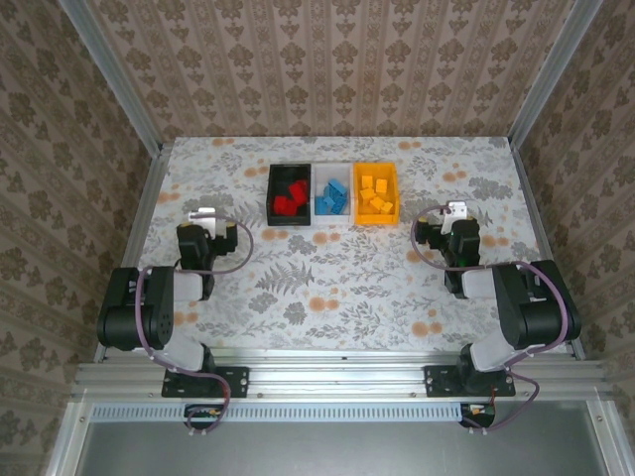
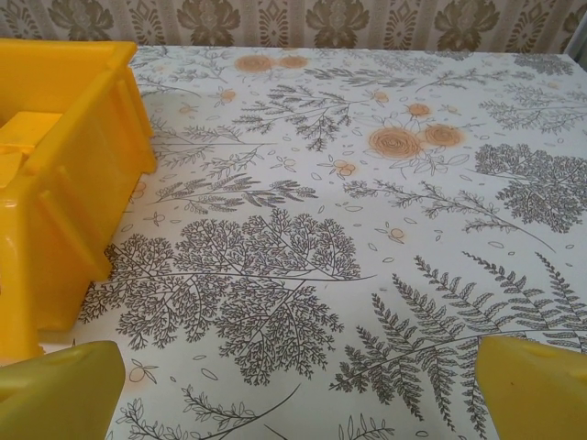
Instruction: Sort the legos into containers by color
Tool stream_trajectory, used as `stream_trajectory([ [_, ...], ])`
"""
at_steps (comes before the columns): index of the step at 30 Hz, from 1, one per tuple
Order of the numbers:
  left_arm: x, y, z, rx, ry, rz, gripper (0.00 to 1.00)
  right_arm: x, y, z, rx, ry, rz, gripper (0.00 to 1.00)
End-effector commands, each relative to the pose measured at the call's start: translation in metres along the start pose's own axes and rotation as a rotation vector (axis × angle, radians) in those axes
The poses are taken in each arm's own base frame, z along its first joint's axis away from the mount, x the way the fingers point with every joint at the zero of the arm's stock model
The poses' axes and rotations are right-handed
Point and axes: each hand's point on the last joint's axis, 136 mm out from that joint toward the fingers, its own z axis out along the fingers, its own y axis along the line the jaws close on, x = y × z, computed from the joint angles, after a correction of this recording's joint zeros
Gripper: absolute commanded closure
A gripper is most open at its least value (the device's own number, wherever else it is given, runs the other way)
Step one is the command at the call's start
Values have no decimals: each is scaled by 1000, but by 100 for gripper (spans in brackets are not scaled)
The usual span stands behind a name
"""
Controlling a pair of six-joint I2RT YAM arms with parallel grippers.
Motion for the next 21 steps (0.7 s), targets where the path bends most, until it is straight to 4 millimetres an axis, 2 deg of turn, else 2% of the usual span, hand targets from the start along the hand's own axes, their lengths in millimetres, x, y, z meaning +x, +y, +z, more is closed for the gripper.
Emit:
stream_trajectory([
  [1,-8,0,2,14,-17,-12,0,-6,3,0,-17,-13,21,0],
  [21,-8,0,3,40,-13,-23,0,-7,3,0,-18,-14,20,0],
])
